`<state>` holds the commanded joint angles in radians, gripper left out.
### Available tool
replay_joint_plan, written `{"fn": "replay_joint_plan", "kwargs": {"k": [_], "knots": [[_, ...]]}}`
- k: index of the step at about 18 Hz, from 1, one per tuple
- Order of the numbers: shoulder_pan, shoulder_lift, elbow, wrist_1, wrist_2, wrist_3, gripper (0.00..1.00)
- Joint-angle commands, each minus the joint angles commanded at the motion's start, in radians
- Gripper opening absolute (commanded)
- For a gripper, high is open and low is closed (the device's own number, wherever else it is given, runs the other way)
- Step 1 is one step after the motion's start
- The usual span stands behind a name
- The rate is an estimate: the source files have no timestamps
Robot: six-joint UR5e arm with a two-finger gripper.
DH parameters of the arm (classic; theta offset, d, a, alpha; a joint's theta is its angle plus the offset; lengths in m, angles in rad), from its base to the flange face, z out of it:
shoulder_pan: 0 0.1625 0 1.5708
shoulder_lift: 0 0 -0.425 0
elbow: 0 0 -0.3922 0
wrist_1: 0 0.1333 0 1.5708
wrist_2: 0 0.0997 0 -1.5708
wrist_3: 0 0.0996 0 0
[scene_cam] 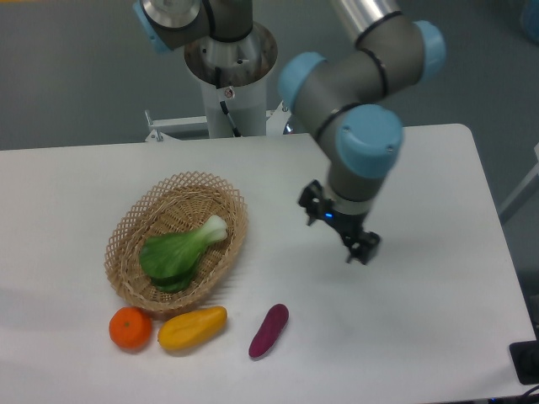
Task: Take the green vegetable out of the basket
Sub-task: 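Move the open gripper over the bok choy in the wicker basket, then lower the gripper onto the bok choy stem and close it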
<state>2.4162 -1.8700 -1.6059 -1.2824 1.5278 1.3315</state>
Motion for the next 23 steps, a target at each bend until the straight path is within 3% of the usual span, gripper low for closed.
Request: {"fn": "replay_joint_plan", "kwargs": {"k": [3, 8, 14, 21, 23], "knots": [[-0.054, 0.011, -0.023, 0.0, -0.006, -0.005, 1.0], [-0.109, 0.025, -0.093, 0.009, -0.092, -0.139, 1.0], [-0.178, 0.034, -0.183, 0.095, -0.092, -0.248, 1.0], [-0.221, -0.008, -0.206, 0.117, -0.091, -0.293, 1.0], [-0.229, -0.015, -0.207, 0.146, -0.089, -0.293, 1.0]]}}
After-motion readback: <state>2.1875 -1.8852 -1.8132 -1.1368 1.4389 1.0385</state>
